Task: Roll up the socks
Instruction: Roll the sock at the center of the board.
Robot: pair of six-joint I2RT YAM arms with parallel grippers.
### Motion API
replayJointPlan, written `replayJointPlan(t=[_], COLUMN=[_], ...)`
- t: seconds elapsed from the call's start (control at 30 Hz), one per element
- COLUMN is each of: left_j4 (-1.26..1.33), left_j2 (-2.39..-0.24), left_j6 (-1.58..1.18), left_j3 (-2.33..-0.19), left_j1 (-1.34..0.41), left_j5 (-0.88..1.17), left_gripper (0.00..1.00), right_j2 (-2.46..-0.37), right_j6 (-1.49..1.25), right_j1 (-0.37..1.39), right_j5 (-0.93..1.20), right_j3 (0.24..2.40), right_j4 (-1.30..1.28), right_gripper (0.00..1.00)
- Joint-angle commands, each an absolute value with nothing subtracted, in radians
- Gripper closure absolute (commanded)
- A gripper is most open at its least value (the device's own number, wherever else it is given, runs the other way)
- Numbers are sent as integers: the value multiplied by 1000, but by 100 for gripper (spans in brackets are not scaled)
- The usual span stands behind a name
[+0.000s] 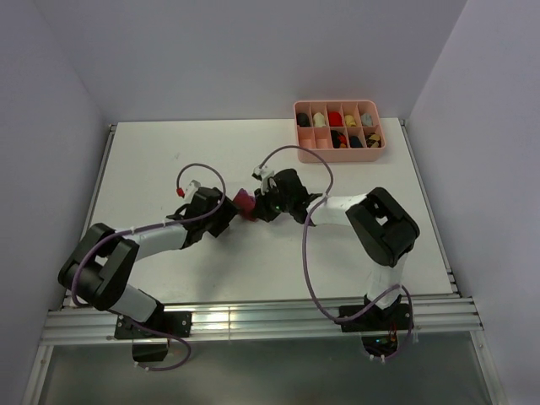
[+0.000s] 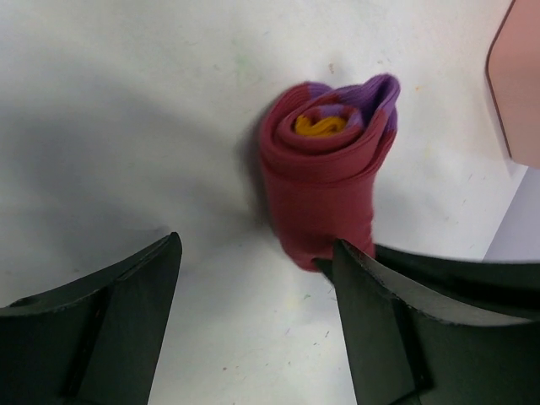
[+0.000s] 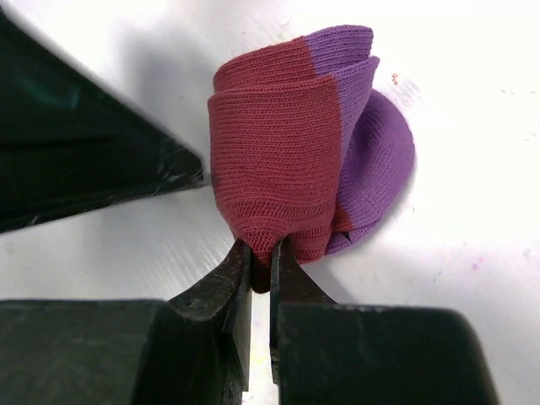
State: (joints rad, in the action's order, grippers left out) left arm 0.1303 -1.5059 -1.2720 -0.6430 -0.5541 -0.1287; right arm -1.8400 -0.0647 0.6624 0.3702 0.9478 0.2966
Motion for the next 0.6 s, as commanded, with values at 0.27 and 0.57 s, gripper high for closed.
replayJointPlan(t=[0.27, 0.57], left_j4=[290, 382], left_j2=[-1503, -1531], left_j6=[-1266, -1252], left_j3=[-578, -580], left_j1=[-548, -543], left_j5=[-153, -182], left_gripper=[22, 22], right_j2=[-1985, -2034], right_j6=[-242, -273], right_j1=[563, 537], right_j5=[725, 759], right_j3=[1063, 1089], right_j4=[164, 137], right_gripper=[100, 100])
